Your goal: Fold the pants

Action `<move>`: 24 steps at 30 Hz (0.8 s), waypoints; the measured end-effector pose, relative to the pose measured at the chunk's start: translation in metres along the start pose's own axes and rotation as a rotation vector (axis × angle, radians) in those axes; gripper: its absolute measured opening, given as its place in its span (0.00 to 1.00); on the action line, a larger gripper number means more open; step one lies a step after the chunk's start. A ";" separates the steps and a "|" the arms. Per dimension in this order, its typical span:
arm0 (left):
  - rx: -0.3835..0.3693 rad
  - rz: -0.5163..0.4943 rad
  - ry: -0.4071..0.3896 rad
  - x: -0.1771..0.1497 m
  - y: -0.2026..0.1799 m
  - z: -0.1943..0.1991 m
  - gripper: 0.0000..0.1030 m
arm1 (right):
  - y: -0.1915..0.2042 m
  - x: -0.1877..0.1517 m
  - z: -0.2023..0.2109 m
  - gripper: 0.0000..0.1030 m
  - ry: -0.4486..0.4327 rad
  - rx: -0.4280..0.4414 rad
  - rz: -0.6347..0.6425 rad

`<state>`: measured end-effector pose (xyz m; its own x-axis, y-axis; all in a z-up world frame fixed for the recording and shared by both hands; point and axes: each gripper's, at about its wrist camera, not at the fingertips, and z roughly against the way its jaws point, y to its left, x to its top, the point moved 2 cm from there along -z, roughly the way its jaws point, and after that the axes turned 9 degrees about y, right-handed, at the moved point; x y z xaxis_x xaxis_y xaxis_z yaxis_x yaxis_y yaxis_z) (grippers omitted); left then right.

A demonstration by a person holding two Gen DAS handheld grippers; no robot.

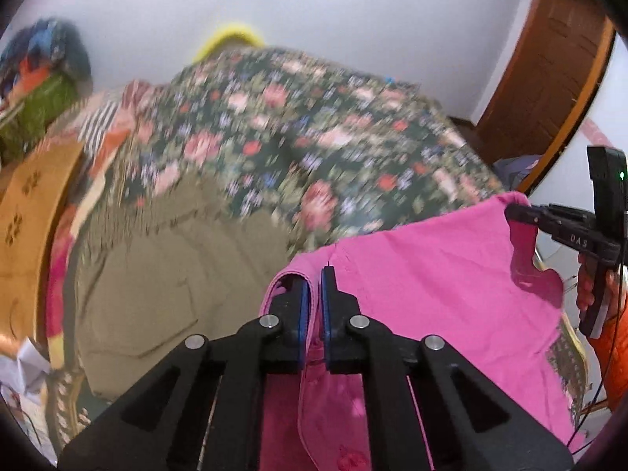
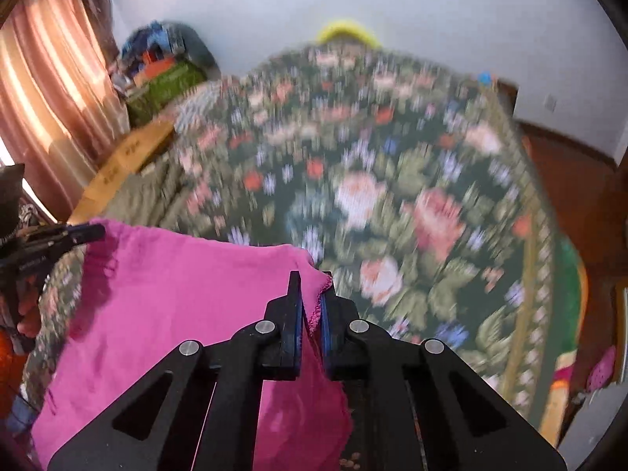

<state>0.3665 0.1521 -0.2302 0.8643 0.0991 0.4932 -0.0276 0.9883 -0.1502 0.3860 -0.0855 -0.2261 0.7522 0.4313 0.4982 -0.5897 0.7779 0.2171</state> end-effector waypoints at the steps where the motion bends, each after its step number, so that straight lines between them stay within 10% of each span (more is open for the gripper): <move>1: -0.001 -0.006 -0.013 0.004 -0.004 0.004 0.05 | 0.001 0.004 0.013 0.06 -0.030 -0.010 0.009; 14: -0.004 -0.044 -0.145 0.039 -0.022 0.053 0.03 | -0.002 0.037 0.071 0.06 -0.196 -0.064 -0.010; 24: -0.003 -0.084 -0.173 0.009 -0.037 0.101 0.03 | 0.029 0.015 0.131 0.06 -0.274 -0.035 0.016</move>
<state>0.3245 0.1278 -0.1342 0.7640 0.0347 0.6443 0.0433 0.9935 -0.1048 0.3421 -0.1162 -0.1024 0.6328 0.3074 0.7106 -0.5865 0.7895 0.1808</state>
